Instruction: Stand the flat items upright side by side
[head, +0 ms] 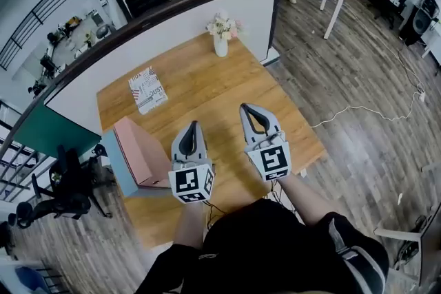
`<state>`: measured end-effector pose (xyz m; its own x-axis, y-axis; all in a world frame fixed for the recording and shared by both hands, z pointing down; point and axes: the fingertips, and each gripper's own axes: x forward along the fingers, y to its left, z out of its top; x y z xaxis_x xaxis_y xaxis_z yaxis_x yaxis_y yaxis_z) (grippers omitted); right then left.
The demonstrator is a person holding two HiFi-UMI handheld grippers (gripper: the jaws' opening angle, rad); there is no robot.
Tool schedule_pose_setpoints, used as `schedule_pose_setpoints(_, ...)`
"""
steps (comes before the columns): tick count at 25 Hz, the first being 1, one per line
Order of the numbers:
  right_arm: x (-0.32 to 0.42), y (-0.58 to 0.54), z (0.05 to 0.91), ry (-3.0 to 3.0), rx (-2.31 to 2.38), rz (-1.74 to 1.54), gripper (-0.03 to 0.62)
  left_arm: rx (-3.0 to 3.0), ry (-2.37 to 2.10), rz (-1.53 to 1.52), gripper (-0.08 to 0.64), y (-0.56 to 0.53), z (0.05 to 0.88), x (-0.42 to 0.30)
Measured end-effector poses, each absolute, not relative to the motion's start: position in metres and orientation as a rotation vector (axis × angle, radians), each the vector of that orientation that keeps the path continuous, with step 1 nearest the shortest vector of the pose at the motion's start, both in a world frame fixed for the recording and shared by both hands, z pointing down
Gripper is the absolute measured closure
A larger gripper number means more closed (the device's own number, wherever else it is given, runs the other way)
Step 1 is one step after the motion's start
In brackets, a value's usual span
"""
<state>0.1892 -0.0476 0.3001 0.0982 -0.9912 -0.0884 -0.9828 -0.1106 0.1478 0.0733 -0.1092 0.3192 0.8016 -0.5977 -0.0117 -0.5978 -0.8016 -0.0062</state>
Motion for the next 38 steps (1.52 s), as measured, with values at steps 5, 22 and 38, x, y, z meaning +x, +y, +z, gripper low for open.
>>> schedule_pose_setpoints(5, 0.186, -0.045, 0.282, -2.099, 2.266, -0.284, 0.588, -2.933, 1.017, 0.053, 0.563, -0.099, 0.304, 0.072)
schedule_pose_setpoints(22, 0.2, -0.073, 0.283, -2.182, 2.162, -0.31, 0.588, -2.904, 1.143, 0.016, 0.563, -0.123, 0.315, 0.08)
schedule_pose_setpoints(38, 0.225, -0.094, 0.294, -2.283, 2.012, -0.295, 0.588, -2.867, 1.272, 0.008, 0.563, -0.131, 0.323, 0.104)
